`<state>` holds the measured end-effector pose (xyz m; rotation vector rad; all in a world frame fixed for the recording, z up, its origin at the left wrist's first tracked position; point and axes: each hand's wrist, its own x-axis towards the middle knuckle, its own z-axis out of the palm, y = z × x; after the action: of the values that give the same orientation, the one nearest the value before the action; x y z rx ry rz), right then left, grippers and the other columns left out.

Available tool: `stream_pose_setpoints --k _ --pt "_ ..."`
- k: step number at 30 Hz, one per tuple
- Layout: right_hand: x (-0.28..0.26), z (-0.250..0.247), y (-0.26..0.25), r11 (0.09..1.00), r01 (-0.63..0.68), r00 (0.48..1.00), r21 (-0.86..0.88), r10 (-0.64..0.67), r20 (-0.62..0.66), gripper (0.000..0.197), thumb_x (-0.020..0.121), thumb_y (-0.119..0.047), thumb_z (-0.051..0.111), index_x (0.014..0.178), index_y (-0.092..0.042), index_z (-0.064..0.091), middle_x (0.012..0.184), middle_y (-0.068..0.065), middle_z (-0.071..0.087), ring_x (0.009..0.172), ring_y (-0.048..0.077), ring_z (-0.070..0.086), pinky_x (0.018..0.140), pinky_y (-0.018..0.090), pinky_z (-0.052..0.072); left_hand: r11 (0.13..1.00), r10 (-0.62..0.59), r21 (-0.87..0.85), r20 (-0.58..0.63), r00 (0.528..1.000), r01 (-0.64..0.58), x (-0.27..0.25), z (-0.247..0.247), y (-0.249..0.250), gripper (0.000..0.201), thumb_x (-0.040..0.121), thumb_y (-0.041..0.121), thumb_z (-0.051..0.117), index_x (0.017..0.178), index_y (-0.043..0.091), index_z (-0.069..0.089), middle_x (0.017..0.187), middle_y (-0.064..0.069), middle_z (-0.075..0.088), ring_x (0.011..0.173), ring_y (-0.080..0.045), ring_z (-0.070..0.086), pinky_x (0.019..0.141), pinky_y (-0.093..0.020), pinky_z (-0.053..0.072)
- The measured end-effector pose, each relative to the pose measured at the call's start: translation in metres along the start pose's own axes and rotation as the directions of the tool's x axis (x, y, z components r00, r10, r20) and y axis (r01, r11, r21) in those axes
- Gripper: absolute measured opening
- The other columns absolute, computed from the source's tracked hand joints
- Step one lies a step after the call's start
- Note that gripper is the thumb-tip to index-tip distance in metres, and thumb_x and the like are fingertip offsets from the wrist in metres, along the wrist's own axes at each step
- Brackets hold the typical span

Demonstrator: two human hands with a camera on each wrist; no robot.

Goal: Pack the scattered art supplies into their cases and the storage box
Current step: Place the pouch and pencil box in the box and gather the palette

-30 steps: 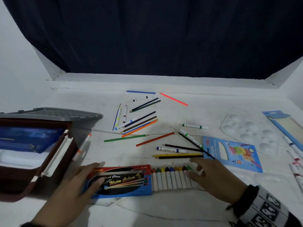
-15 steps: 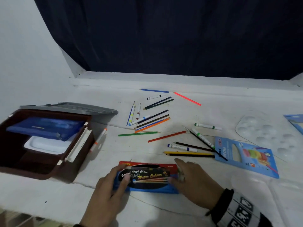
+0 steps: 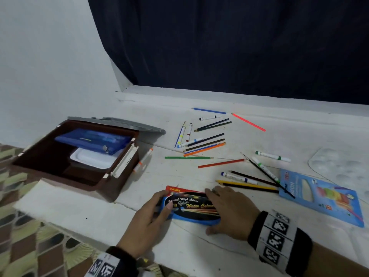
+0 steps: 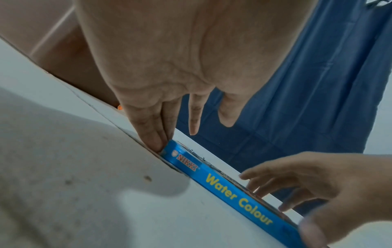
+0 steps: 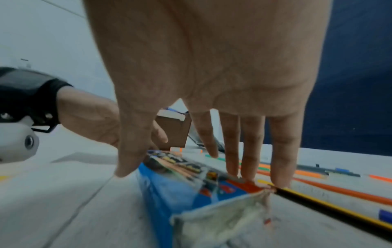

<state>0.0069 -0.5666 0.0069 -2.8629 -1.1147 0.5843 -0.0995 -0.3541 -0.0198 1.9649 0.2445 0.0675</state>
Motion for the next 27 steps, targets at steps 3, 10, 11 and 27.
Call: stream_pose_setpoints --k 3,10,11,27 --pt "0.008 0.002 -0.003 1.000 0.011 1.000 -0.013 -0.011 0.002 0.096 0.075 -0.062 0.069 0.149 -0.021 0.024 0.141 0.003 0.038 0.127 0.025 0.038 0.103 0.043 0.039 0.999 0.031 0.003 0.019 0.999 -0.032 -0.002 -0.002 0.004 0.030 0.099 0.034 0.051 0.126 0.025 0.057 0.115 0.010 0.071 0.106 -0.006 0.067 0.093 -0.035 0.055" --pt "0.004 -0.012 0.003 0.954 0.090 0.957 0.288 -0.003 -0.290 0.082 0.066 -0.061 0.067 0.137 -0.039 0.033 0.121 -0.017 0.039 0.112 0.008 0.042 0.099 0.035 0.041 0.957 0.288 0.071 -0.100 0.952 -0.282 -0.003 -0.041 0.040 0.027 0.100 0.029 0.053 0.125 0.030 0.061 0.121 0.014 0.066 0.113 -0.007 0.063 0.087 -0.018 0.050" --pt "0.004 -0.016 -0.003 0.938 0.120 0.945 0.324 -0.008 -0.326 0.081 0.066 -0.062 0.067 0.136 -0.041 0.031 0.121 -0.020 0.038 0.112 0.005 0.042 0.100 0.035 0.041 0.944 0.326 0.085 -0.116 0.938 -0.318 0.000 -0.053 0.045 0.027 0.101 0.032 0.053 0.126 0.029 0.060 0.123 0.011 0.065 0.115 -0.011 0.062 0.090 -0.023 0.051" --pt "0.092 -0.097 -0.213 0.866 0.313 0.815 0.389 -0.035 -0.579 0.050 0.077 -0.076 0.055 0.103 -0.036 0.070 0.094 -0.019 0.067 0.090 0.000 0.062 0.077 0.027 0.051 0.878 0.441 0.257 -0.100 0.892 -0.405 0.060 -0.311 -0.018 0.042 0.092 0.055 0.044 0.121 0.030 0.061 0.115 0.008 0.067 0.106 -0.010 0.065 0.091 -0.027 0.049"
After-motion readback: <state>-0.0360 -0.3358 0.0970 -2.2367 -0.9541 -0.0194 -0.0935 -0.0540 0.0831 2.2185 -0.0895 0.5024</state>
